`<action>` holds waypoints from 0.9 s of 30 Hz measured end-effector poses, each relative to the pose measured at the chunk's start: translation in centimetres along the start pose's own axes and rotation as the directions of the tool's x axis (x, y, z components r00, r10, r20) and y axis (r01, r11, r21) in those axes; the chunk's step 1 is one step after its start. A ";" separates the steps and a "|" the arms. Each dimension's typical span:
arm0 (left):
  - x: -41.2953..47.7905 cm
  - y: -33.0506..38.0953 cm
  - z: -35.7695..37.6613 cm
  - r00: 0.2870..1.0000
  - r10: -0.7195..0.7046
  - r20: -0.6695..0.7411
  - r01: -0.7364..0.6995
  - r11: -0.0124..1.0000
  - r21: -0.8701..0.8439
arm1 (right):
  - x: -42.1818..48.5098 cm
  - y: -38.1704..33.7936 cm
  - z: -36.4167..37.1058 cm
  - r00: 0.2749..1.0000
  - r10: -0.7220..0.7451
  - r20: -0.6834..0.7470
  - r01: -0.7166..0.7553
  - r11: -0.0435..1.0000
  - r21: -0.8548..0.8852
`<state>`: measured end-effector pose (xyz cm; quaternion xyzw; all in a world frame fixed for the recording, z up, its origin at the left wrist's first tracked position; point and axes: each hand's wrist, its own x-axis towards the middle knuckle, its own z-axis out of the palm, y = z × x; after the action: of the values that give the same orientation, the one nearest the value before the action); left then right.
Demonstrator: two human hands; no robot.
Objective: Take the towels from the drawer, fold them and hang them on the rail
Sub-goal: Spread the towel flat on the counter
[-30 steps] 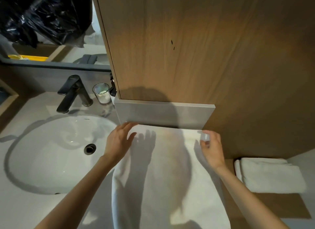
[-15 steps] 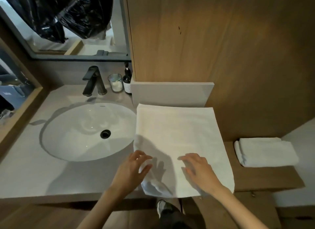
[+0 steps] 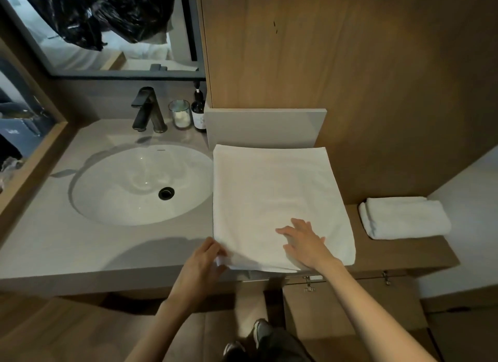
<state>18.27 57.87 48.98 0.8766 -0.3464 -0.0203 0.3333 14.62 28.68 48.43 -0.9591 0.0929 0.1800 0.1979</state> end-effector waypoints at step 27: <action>-2.0 4.6 0.5 0.937 -0.079 -0.340 0.232 0.869 0.437 | -0.4 -0.2 -1.1 0.990 -0.026 0.138 0.036 0.997 -0.071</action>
<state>13.86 56.33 50.95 0.9484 -0.2114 0.1757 0.1583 14.63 28.46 49.58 -0.9524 0.0575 0.2454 0.1713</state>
